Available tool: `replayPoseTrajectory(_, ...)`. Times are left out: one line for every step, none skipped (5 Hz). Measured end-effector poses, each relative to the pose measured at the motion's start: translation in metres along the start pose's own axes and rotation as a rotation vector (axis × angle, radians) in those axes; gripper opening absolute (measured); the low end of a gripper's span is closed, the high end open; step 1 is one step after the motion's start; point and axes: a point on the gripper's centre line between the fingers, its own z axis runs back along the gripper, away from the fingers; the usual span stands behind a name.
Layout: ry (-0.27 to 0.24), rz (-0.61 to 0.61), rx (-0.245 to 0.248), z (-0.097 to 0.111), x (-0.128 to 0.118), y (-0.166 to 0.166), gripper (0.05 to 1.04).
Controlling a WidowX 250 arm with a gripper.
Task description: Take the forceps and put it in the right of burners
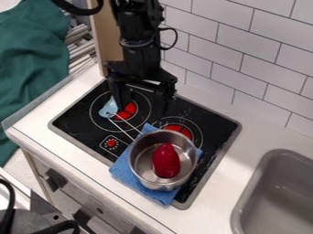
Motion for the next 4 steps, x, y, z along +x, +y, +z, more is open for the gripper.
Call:
replayPoseTrajectory(0.03,-0.001,-0.006,-0.008,-0.004,-0.001,1.001)
replayPoseTrajectory(-0.004,0.051,-0.047,-0.008,0.008,0.02,1.001)
replayPoseTrajectory(-0.05,0.117,-0.071,-0.01,0.027,0.051,1.001)
replayPoseTrajectory(-0.064,0.151,-0.074,-0.016,0.043,0.076,1.001)
